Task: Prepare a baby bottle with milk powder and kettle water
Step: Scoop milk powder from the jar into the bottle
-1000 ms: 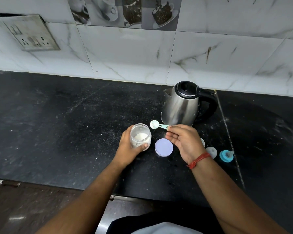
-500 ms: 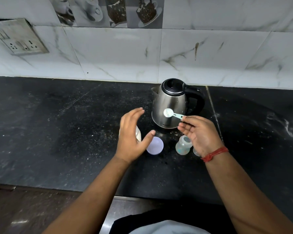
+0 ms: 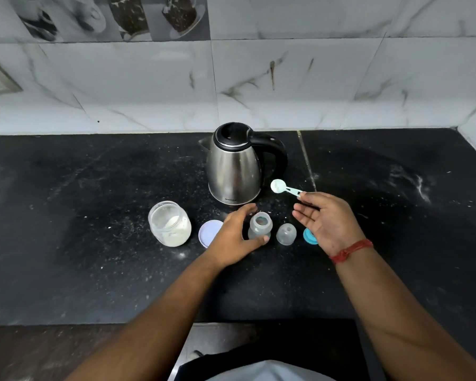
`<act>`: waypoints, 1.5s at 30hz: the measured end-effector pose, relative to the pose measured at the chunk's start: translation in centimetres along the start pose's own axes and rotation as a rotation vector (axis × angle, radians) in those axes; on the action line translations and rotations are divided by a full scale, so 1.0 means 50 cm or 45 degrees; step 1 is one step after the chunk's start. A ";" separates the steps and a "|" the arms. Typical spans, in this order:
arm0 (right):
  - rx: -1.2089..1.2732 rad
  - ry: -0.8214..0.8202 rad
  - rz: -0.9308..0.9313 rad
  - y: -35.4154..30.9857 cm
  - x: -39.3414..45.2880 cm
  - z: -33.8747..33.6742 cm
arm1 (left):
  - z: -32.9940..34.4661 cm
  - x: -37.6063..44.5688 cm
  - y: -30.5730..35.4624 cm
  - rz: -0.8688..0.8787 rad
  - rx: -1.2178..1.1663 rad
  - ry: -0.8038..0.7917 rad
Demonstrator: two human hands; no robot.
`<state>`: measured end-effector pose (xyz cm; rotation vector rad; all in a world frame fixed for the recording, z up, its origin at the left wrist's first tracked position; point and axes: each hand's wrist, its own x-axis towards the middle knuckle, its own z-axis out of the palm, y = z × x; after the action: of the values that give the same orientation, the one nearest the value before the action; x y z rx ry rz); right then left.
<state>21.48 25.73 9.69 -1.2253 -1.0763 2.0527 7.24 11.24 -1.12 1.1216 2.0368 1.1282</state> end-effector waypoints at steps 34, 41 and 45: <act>-1.484 -0.121 -1.309 0.041 -0.034 0.102 | -0.105 -0.007 0.037 0.234 -0.052 0.359; -1.829 -0.081 -1.657 0.042 -0.051 0.109 | -0.120 -0.009 0.038 0.250 -0.078 0.376; -1.859 -0.113 -1.654 0.040 -0.054 0.112 | -0.125 -0.010 0.035 0.255 -0.081 0.372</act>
<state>17.70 20.55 10.86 -0.4442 -2.5619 0.1417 3.41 8.82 3.53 1.2083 2.1206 1.5231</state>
